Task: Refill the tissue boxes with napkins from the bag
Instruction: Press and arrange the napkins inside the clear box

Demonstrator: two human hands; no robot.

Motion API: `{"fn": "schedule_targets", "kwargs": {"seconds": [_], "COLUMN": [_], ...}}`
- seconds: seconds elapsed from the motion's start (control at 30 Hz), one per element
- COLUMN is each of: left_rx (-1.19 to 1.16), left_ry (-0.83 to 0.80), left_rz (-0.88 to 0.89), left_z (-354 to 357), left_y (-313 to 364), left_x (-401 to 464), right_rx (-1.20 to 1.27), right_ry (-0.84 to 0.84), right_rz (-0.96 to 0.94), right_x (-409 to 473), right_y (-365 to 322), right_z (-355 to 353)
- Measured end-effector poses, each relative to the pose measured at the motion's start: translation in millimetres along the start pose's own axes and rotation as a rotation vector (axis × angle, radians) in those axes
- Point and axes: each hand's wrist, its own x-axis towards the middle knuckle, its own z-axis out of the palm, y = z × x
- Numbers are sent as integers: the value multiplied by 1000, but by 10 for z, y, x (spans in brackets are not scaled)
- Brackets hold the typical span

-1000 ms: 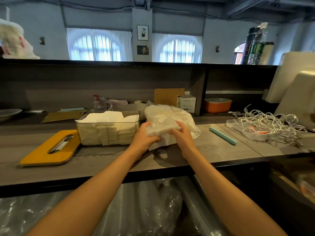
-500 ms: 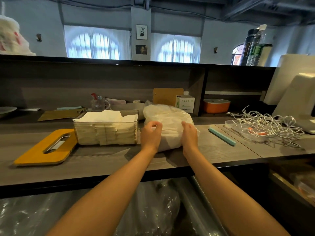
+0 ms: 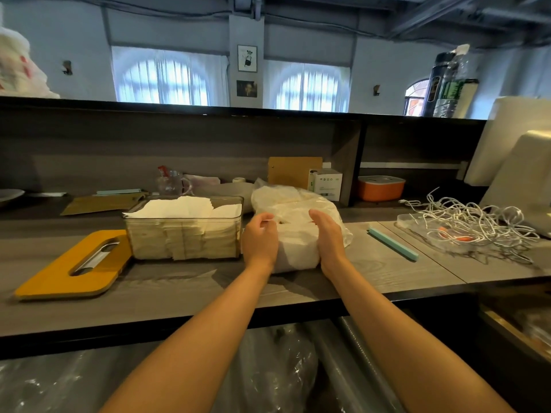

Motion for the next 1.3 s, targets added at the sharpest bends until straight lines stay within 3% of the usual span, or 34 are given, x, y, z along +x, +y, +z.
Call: {"fn": "schedule_targets", "kwargs": {"seconds": [0.23,0.37,0.47,0.57,0.7,0.87,1.0,1.1,1.23,1.3], "left_rx": [-13,-56,-34,-86,-74,-118,-49,28,83,140], "left_ry": [-62,14,-56,17,-23,38,41,50,-70,-16], "left_rz": [22,-54,-4,-80,-43,-83,9,66,53,60], "left_z": [-8,-28,-12,-34,-31,-54,-47,-37,-1,-10], "left_y": [13,17,31,18,23,7,26,5,29,25], "left_x": [-57,-72,-110,-84,-111,-89,-127,-99,-106,-110], "right_rx": [-163,-112,-120,-79,-124,-120,-206,-154,-229,-209], "right_ry": [-5,-22,-78,6,-69,52,-27,35,-19,30], "right_rz": [27,-9,-33,-20,-67,-43,-77,-7,-4,-7], "right_x": [16,3,-11,0,-21,-10,-54,-58,-71,-51], "right_y": [64,43,62,66,71,89,89,63,74,78], "right_z": [23,31,45,29,37,-8,25,12,47,39]}}
